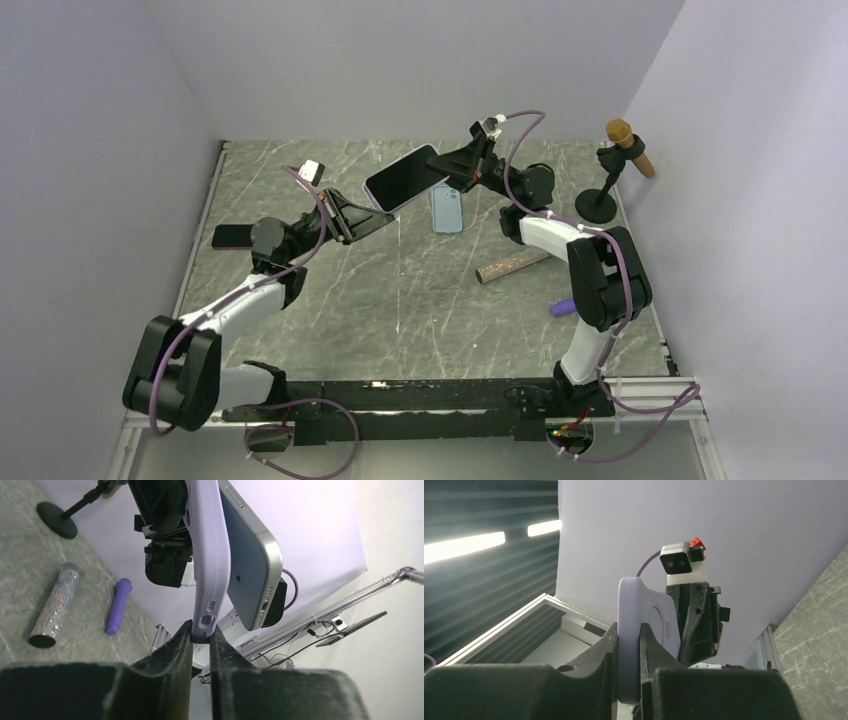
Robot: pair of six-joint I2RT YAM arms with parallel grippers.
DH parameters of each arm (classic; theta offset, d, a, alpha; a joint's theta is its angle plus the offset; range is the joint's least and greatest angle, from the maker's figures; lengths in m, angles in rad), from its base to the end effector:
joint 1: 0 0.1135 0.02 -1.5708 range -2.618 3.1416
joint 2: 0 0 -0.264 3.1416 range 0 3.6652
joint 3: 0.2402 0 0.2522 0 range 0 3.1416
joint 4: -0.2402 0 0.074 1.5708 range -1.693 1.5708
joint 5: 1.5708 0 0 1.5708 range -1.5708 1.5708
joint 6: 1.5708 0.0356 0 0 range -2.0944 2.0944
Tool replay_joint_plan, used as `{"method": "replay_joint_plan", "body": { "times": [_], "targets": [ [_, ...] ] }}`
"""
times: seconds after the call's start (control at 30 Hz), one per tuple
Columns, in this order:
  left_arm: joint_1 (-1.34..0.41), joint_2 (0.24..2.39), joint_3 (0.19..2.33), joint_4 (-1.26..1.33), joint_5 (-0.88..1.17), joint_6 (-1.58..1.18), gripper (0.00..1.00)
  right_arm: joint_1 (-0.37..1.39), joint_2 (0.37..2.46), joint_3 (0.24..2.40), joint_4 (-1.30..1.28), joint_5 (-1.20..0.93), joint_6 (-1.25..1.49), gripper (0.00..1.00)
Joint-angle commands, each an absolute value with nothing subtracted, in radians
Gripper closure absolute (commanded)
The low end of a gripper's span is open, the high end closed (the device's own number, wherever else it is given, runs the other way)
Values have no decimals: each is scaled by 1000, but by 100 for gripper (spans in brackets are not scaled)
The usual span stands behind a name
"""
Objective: Take the phone out of the phone case
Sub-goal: Remove the phone case from the phone.
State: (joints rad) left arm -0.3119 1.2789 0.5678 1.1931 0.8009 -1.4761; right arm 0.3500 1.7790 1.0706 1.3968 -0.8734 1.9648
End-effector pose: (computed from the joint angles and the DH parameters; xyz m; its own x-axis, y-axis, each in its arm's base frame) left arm 0.2361 -0.1030 0.2977 -0.7737 -0.4786 -0.4151 0.5167 -0.0974 -0.8506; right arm 0.3424 0.1540 0.3195 -0.9459 0.2860 -0.1532 -0.2531 -0.3548 0.9000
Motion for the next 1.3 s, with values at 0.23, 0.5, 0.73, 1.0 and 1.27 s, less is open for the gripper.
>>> {"method": "replay_joint_plan", "body": {
  "times": [0.23,0.5,0.73,1.0,1.27],
  "targets": [
    [-277,928,745,257,802,-709,35,351,1774,1076,1639,-915,2089,100],
    [-278,882,994,21,970,-565,34,350,1802,1095,1587,-919,2044,100],
    [-264,971,1109,-299,727,-656,36,350,1770,1082,1456,-934,1933,100],
    [-255,932,946,-27,777,-848,35,347,1724,1062,1310,-950,1804,100],
    [-255,920,867,154,826,-960,39,348,1733,1053,1325,-950,1807,100]
  ]
}}
